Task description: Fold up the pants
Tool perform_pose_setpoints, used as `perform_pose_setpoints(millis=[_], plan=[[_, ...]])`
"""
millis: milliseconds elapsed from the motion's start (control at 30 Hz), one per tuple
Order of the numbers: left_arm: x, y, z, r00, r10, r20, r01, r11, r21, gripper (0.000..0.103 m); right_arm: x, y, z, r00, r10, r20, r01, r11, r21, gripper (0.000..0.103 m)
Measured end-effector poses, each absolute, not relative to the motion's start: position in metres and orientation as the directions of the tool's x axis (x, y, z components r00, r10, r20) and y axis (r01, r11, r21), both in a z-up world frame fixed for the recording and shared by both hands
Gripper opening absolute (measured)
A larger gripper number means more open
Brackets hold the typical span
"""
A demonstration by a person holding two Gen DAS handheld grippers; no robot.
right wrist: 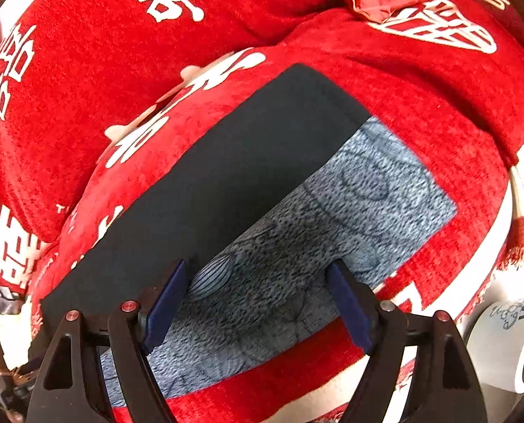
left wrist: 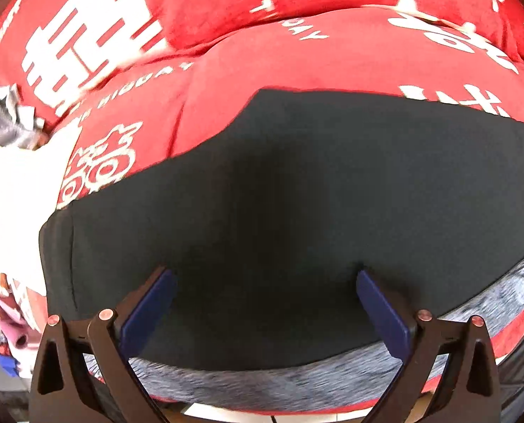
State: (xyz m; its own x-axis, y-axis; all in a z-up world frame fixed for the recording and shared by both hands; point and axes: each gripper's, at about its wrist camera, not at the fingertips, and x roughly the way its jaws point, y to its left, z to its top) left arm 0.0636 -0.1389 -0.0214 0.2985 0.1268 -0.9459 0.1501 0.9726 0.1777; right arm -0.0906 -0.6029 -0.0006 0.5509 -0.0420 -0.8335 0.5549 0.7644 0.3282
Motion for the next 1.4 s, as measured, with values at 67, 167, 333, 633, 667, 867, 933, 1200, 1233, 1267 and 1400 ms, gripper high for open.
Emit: perform_pose_setpoints(millis=[67, 167, 333, 633, 667, 867, 933, 1200, 1233, 1267, 1400], plan=[[0.061, -0.119, -0.024, 0.276, 0.121, -0.954, 0.114, 0.981, 0.157, 0.103, -0.089, -0.605, -0.001, 0.545, -0.064, -0.836, 0.560, 0.770, 0.306, 0.081], [0.063, -0.100, -0.028, 0.240, 0.085, -0.967, 0.093, 0.990, 0.110, 0.103, -0.083, -0.606, 0.003, 0.525, -0.122, -0.842, 0.560, 0.795, 0.234, 0.035], [0.054, -0.092, -0.012, 0.274, 0.080, -0.959, 0.068, 0.993, 0.102, 0.103, -0.100, -0.614, 0.028, 0.587, -0.110, -0.802, 0.557, 0.774, 0.302, 0.010], [0.052, -0.131, -0.034, 0.257, 0.118, -0.959, 0.179, 0.970, 0.167, 0.103, -0.103, -0.601, 0.014, 0.454, -0.177, -0.874, 0.603, 0.782, 0.155, 0.012], [0.050, -0.130, -0.032, 0.274, 0.117, -0.955, 0.168, 0.971, 0.167, 0.103, -0.103, -0.608, 0.008, 0.440, -0.139, -0.887, 0.613, 0.768, 0.184, 0.018], [0.047, -0.124, -0.022, 0.264, 0.067, -0.962, 0.133, 0.986, 0.105, 0.103, -0.134, -0.613, 0.043, 0.464, -0.338, -0.819, 0.712, 0.693, 0.118, 0.082], [0.044, -0.131, -0.020, 0.261, 0.038, -0.965, 0.140, 0.987, 0.077, 0.103, -0.138, -0.602, 0.050, 0.445, -0.387, -0.808, 0.731, 0.678, 0.077, 0.082], [0.030, -0.171, -0.028, 0.302, 0.059, -0.951, 0.245, 0.960, 0.138, 0.103, -0.086, -0.434, 0.028, 0.527, -0.126, -0.840, 0.221, 0.975, -0.008, 0.082], [0.033, -0.168, -0.029, 0.287, 0.048, -0.957, 0.239, 0.964, 0.120, 0.103, -0.079, -0.421, 0.020, 0.508, -0.115, -0.854, 0.176, 0.984, -0.028, 0.082], [0.039, -0.163, -0.031, 0.269, 0.032, -0.963, 0.225, 0.970, 0.095, 0.103, -0.073, -0.414, 0.012, 0.485, -0.109, -0.868, 0.153, 0.988, -0.039, 0.082], [0.055, -0.150, -0.038, 0.212, -0.024, -0.977, 0.154, 0.988, 0.009, 0.103, -0.050, -0.432, -0.005, 0.493, -0.089, -0.866, 0.197, 0.980, 0.012, 0.091]])
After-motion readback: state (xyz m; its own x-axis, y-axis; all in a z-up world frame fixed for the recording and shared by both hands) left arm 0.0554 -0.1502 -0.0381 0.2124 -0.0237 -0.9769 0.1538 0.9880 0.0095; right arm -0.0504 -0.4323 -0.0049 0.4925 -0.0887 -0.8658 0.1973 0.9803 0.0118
